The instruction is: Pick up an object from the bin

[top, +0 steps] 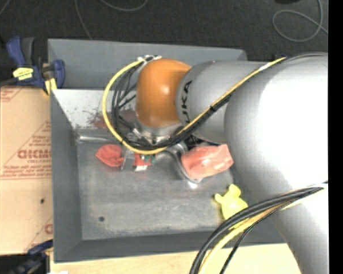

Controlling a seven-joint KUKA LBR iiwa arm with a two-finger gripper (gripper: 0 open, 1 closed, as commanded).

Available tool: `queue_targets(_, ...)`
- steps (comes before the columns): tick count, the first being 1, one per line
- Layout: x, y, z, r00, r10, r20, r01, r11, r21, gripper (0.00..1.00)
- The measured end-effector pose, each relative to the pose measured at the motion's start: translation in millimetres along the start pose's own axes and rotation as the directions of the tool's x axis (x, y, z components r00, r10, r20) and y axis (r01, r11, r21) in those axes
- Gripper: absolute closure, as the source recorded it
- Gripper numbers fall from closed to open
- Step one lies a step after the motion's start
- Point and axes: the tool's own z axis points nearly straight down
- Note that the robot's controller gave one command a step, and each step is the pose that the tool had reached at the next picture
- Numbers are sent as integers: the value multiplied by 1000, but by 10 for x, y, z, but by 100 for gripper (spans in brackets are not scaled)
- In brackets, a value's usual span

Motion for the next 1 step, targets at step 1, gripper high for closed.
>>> queue_targets(1,-3,0,-171,1000,0,0,0,1000,0,100)
